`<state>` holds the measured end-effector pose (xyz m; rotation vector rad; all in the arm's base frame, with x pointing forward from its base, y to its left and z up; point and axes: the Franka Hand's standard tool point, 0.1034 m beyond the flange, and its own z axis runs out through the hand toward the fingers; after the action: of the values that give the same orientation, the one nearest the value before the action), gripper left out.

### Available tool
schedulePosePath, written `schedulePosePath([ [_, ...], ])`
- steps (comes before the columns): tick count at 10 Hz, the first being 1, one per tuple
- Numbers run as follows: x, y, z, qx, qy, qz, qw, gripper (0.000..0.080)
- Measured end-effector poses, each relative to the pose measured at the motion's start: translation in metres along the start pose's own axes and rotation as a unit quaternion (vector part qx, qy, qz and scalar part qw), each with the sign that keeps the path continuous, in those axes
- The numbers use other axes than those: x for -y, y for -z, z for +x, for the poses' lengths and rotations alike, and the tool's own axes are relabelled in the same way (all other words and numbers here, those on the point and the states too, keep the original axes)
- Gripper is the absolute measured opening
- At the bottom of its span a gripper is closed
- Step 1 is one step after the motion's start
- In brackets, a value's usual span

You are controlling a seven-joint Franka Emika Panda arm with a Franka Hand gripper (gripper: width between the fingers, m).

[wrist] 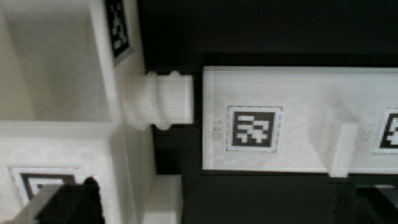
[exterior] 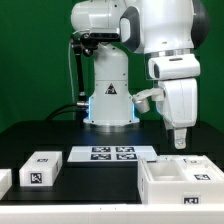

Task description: Assemble cabinet

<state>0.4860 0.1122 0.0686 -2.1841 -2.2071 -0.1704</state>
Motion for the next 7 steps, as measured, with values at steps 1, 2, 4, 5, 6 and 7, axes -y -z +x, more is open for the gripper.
schedulePosePath([
  [1, 0.000, 0.000, 0.000, 0.000, 0.000, 0.001, 1.000, 0.0649],
  [2, 0.002, -0.001, 0.000, 0.000, -0.001, 0.002, 1.000, 0.0649],
  [4, 0.037, -0.013, 0.001, 0.000, -0.016, 0.013, 1.000, 0.0649],
  [5, 0.052, -0.021, 0.001, 0.000, -0.023, 0.024, 0.999, 0.0649],
  [6, 0.058, -0.029, 0.003, -0.005, -0.027, 0.026, 0.999, 0.0649],
  [7, 0.061, -0.037, 0.005, -0.010, -0.031, 0.026, 0.999, 0.0649],
])
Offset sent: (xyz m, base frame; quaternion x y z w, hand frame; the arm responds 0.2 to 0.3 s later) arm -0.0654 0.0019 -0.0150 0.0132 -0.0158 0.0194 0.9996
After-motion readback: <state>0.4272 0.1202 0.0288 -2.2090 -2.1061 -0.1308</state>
